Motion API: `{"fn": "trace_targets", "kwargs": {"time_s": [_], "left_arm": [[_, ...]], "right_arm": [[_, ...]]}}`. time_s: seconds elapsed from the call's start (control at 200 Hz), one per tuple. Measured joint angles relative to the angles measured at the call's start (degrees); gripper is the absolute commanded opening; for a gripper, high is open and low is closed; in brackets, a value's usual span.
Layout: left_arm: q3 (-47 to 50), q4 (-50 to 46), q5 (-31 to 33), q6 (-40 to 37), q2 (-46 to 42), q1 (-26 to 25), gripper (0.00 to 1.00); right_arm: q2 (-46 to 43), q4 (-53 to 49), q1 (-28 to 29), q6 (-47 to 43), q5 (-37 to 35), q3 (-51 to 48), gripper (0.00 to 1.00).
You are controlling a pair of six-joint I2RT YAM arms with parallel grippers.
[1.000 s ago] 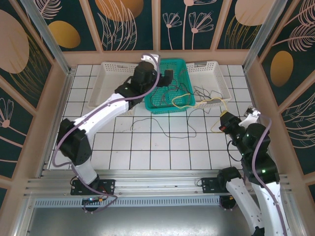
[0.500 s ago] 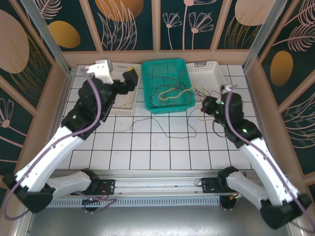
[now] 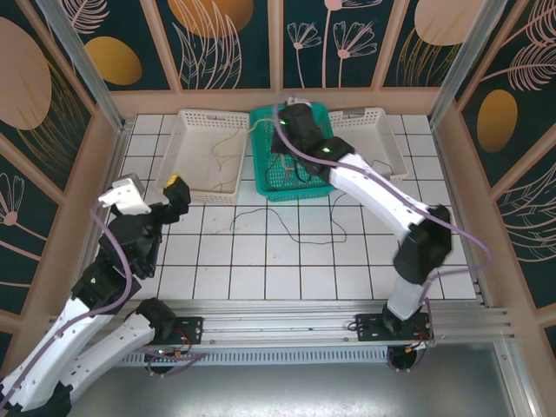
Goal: Untangle the cables
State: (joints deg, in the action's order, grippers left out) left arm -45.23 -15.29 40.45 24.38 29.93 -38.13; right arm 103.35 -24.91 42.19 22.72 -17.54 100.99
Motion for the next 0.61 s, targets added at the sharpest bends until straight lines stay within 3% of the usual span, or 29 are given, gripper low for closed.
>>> {"fn": "trace_targets", "kwargs": {"time_s": [0.305,0.606], "left_arm": [[1.62,0.04,3.67,0.57,-2.21,0.00,0.99],[2.56,0.07,4.20,0.48,-2.21,0.00,0.99]], "right_arm": [[34.42,-10.99,4.92,-5.11,2.93,47.82,0.00],[42.58,-7.13,6.01,-6.91,12.66,46.82,0.00]]}}
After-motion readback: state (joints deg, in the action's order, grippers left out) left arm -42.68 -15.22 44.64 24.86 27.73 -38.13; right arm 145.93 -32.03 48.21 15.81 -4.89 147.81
